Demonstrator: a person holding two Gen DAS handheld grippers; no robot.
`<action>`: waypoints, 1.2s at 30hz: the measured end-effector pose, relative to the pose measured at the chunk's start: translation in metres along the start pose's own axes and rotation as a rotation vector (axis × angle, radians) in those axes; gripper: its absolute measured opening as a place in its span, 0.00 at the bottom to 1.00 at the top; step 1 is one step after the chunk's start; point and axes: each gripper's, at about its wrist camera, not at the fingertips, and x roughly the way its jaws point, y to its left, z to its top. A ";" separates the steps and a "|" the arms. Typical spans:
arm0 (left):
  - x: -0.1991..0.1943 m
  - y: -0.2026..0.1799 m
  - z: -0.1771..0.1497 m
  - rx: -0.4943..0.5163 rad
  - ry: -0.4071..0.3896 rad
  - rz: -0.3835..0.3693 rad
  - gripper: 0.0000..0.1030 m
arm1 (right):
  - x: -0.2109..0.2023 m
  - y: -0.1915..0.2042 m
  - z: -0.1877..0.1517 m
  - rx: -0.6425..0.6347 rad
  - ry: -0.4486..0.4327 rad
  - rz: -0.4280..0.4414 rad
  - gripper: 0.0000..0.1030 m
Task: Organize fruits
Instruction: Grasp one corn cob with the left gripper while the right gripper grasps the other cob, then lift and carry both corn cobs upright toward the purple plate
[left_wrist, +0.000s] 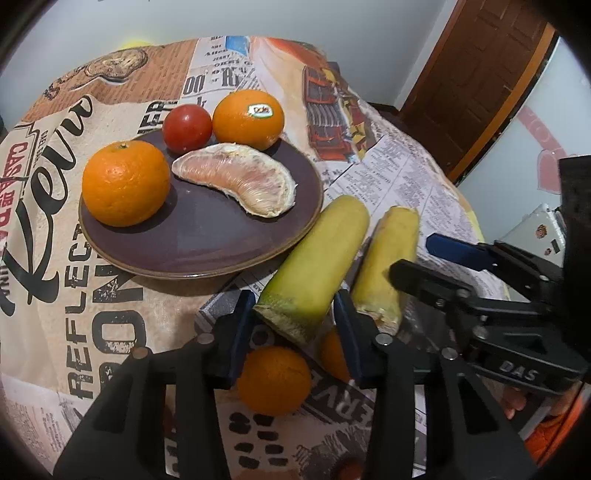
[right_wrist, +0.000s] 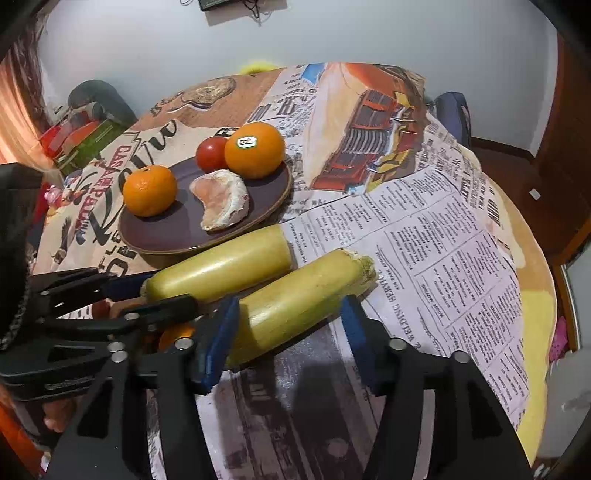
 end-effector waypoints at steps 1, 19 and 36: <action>-0.004 -0.001 0.000 0.005 -0.010 -0.003 0.40 | 0.000 -0.002 -0.001 0.009 0.004 0.011 0.53; -0.093 -0.001 -0.040 0.049 -0.136 0.065 0.36 | 0.026 0.008 0.003 0.073 0.071 0.087 0.56; -0.087 -0.035 -0.108 0.093 -0.017 0.068 0.35 | -0.044 0.003 -0.055 -0.076 0.074 0.032 0.31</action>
